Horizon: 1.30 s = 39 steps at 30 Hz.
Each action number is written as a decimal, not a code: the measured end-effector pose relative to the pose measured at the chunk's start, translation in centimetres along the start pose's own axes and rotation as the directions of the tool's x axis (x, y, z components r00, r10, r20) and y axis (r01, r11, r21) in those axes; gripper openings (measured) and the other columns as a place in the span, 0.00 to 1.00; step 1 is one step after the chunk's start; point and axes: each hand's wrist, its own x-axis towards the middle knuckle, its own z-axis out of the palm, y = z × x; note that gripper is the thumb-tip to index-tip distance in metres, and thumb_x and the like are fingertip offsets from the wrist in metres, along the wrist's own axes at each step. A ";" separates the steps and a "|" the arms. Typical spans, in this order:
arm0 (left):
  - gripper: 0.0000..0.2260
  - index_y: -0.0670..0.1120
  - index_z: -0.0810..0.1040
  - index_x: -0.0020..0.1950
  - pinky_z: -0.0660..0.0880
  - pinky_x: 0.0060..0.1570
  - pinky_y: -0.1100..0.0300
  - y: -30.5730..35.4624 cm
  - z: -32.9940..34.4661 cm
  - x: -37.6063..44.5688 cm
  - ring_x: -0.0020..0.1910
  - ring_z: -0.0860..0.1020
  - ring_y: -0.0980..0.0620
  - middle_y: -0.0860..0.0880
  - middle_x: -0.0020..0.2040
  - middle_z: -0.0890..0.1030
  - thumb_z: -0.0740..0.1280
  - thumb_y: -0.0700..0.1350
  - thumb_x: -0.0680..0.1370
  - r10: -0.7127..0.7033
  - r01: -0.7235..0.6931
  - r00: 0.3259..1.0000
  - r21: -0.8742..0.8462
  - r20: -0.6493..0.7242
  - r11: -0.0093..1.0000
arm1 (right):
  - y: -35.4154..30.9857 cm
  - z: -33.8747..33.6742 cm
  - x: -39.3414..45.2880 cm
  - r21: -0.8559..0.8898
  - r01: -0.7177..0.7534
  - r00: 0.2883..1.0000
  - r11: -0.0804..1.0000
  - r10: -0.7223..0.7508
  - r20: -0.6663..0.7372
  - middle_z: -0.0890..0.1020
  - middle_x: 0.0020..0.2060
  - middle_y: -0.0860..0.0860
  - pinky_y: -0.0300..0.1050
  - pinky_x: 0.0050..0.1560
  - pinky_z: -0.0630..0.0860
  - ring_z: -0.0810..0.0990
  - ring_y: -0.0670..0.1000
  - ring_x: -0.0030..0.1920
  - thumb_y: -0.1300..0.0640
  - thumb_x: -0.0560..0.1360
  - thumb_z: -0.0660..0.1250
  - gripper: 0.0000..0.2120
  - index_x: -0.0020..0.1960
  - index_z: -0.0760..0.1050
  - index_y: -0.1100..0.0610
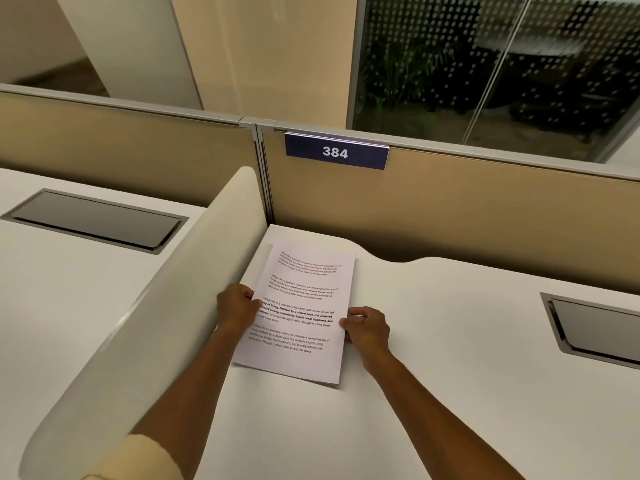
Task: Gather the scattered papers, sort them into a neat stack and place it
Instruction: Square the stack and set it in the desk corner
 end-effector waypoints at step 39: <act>0.08 0.34 0.77 0.51 0.77 0.48 0.46 1.9 2.7 5.3 0.49 0.79 0.32 0.33 0.50 0.80 0.61 0.31 0.75 0.180 -0.106 0.976 0.444 -0.126 0.890 | -1.9 5.9 4.7 -0.217 0.155 0.973 0.964 -0.187 -0.134 0.86 0.48 0.56 0.39 0.52 0.75 0.84 0.56 0.50 0.61 0.72 0.73 0.09 0.50 0.83 0.65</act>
